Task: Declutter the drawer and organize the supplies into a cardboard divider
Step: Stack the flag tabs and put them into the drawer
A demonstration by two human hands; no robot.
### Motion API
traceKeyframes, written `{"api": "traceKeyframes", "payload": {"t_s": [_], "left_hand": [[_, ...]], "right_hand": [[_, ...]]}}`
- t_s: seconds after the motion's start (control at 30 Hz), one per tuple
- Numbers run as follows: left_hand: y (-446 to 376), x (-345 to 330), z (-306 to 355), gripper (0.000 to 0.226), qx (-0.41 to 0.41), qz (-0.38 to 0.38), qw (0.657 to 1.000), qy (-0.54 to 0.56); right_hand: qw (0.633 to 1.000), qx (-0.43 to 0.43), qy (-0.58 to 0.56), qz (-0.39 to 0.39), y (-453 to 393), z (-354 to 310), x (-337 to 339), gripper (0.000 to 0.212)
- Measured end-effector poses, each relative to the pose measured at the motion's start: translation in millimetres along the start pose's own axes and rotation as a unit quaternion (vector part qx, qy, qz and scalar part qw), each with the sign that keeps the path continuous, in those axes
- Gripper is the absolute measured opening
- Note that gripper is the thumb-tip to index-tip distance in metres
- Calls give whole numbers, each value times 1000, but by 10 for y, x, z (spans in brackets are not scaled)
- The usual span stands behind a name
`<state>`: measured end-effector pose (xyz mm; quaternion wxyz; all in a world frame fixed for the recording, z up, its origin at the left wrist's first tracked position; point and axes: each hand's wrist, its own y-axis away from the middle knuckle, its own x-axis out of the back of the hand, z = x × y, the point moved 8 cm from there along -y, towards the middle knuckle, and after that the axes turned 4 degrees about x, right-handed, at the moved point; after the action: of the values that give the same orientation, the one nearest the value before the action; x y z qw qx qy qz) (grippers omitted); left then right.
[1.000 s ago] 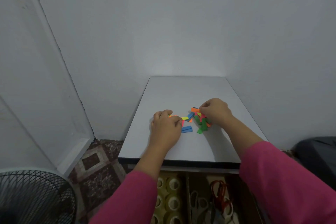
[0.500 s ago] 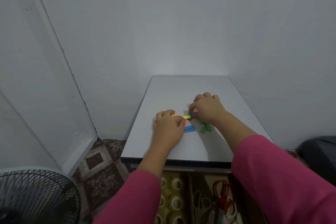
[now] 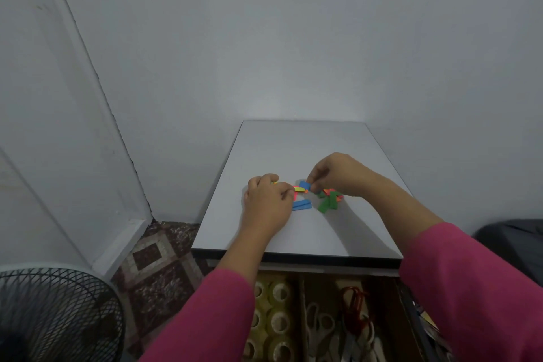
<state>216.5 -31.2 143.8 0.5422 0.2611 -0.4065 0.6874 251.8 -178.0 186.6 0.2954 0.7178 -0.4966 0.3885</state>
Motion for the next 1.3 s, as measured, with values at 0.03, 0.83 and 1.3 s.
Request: {"api": "traceKeyframes", "payload": {"t_s": [0.03,0.83,1.3], "left_hand": [[1,6,-3,28,1,0,1000,6],[-19,-29,-2,28,1,-11,1000,-12],[-2,42,-12,19,8,-1,999,47]], "right_hand": [[1000,3,-8,-19,29,1,-51,11],[981,-100,109,126,-234,349,148,6],[998,-29,45,45,-41,198,-65,5]]}}
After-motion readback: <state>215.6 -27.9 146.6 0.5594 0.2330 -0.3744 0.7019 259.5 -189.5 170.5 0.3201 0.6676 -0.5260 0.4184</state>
